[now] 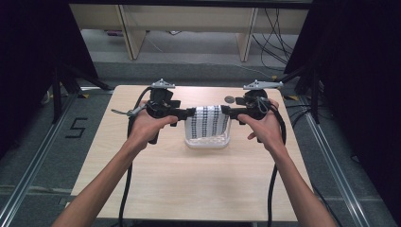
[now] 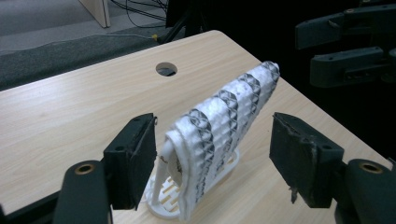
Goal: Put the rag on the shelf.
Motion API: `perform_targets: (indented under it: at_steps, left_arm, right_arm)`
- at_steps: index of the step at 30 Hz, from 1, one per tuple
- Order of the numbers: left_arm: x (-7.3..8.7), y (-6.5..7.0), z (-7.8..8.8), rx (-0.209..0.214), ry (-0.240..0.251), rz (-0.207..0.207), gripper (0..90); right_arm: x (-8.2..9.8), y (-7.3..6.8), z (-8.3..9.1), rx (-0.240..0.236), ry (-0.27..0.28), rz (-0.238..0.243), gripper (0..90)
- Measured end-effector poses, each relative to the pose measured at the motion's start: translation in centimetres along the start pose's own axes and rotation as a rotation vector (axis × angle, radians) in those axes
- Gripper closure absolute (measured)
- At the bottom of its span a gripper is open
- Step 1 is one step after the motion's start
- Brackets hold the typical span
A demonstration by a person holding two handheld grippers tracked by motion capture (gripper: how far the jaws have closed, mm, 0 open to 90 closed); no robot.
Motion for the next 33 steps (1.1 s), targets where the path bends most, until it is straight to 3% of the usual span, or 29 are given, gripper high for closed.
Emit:
perform_targets:
  at_steps: [1,2,9,10,13,15,18,22,33]
  left_arm:
    - [0.1,0.1,0.1,0.003,0.0,-0.001,29.2]
    - [0.1,0.1,0.1,0.003,0.0,-0.001,28.6]
    - [1.6,0.5,0.9,0.015,-0.012,-0.013,21.8]
    - [1.7,0.7,0.9,0.022,-0.006,-0.006,20.7]
    - [2.1,0.8,1.2,0.029,0.001,-0.006,17.7]
    - [2.5,0.8,1.6,0.033,0.007,-0.003,16.3]
    - [3.0,0.9,2.0,0.035,0.009,-0.008,16.1]
    - [3.6,1.1,2.3,0.041,0.014,-0.011,16.0]
    - [5.3,1.6,2.5,0.063,0.017,-0.01,16.0]
  right_arm:
    - [0.2,-0.3,0.2,-0.002,-0.015,-0.016,32.0]
    - [0.3,-0.3,0.2,-0.007,-0.01,0.002,31.8]
    - [0.8,-1.3,0.7,-0.02,-0.01,-0.001,28.3]
    - [0.8,-1.2,0.8,-0.016,0.002,0.032,27.8]
    - [1.3,-1.8,1.1,-0.02,-0.011,0.001,25.0]
    - [1.6,-1.9,1.2,-0.021,-0.007,0.009,24.4]
    - [1.9,-1.9,1.3,-0.01,-0.003,0.028,23.9]
    - [2.4,-2.4,1.3,-0.029,0.0,0.0,23.5]
    - [3.6,-3.3,1.4,-0.049,-0.012,0.007,22.7]
Point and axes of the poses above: each handheld gripper's, and its own axes: z roughly backward along the jaws, x roughly out of its underside, y roughly to its right, the point moved 9 cm from there along -z, roughly forward along the jaws, and after that the axes turned 4 degrees about z, right-handed, at the moved point
